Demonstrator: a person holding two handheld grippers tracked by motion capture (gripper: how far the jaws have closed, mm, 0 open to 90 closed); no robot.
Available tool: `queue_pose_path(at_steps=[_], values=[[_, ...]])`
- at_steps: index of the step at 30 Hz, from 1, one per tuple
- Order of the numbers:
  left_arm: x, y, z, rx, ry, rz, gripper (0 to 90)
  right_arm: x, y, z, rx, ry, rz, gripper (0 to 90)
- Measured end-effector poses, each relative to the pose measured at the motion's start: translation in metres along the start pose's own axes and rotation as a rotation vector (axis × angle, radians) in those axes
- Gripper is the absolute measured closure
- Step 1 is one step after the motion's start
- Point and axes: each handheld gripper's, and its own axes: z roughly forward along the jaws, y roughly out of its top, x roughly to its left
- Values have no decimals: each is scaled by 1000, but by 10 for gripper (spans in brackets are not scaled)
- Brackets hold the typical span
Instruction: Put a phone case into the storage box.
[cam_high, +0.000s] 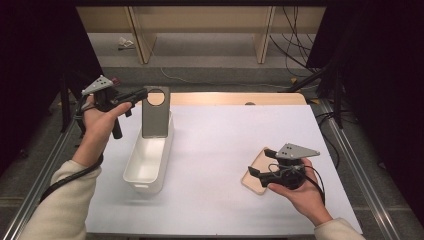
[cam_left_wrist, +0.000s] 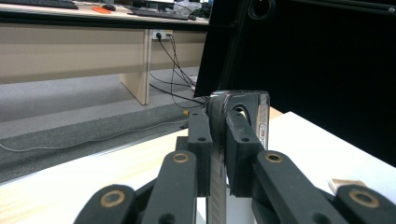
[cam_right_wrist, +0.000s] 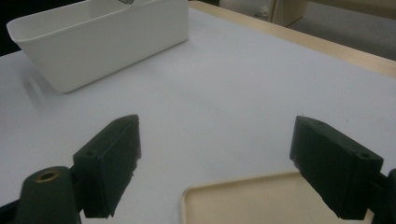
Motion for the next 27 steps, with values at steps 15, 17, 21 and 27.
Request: queue_pose_path(at_steps=[15,17,21,27], values=[[16,0,9,8,11,10,817,0,0,0,-2,6,2,172],[17,-1,10,8,13,8,817,0,0,0,-1,6,2,172],[19,-1,13,6,11,5,817,0,0,0,-1,7,2,172],[23,-2,17,12,16,6,817,0,0,0,-3,7,3,172]])
